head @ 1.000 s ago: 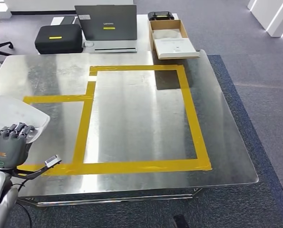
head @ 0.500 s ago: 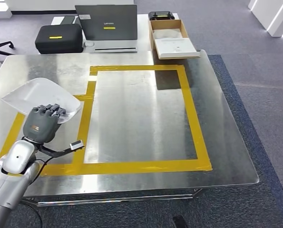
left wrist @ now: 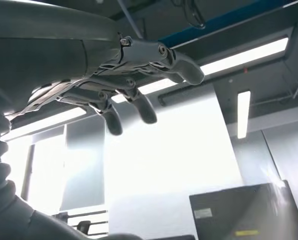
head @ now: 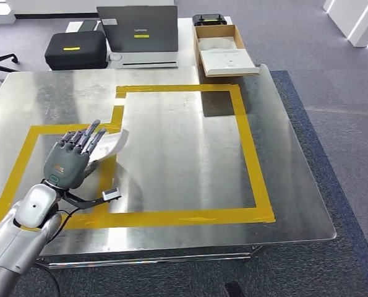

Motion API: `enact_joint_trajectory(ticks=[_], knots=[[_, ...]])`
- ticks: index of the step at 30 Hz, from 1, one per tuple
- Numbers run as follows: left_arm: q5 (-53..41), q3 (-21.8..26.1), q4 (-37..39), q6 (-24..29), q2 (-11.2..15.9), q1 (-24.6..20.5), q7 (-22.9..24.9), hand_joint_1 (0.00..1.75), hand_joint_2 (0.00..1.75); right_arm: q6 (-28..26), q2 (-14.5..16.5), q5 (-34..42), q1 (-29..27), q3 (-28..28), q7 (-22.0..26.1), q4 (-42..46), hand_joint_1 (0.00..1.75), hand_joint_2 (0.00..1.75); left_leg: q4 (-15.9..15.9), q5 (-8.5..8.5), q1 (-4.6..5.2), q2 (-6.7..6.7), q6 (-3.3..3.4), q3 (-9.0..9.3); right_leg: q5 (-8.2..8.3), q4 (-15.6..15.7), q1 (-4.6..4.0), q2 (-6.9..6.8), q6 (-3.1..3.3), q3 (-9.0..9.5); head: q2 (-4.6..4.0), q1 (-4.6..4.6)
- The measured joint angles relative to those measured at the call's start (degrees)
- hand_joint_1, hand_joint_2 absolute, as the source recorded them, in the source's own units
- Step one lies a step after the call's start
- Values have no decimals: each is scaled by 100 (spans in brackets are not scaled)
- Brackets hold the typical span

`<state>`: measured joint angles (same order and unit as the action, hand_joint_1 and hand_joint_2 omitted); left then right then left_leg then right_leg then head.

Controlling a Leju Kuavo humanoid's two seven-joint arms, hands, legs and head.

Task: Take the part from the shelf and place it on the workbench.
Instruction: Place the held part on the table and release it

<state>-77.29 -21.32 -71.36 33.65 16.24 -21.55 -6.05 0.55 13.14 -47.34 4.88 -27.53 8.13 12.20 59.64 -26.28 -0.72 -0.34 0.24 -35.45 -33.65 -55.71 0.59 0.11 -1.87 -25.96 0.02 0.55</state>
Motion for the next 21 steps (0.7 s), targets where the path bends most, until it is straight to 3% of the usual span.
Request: enact_joint_trajectory(ticks=[15,21], knots=[[-140,-49,-20,241,-20,10,92,0,0,-79,0,45,9,55,-79,0,0,0,0,0,0,0,0,0,0,0,1,0,0,6,0,-1],[958,-51,-122,155,-124,110,-443,0,0,-94,0,122,9,84,-126,2,0,0,26,-13,26,-2,18,-3,4,13,23,-1,-10,17,0,1]])
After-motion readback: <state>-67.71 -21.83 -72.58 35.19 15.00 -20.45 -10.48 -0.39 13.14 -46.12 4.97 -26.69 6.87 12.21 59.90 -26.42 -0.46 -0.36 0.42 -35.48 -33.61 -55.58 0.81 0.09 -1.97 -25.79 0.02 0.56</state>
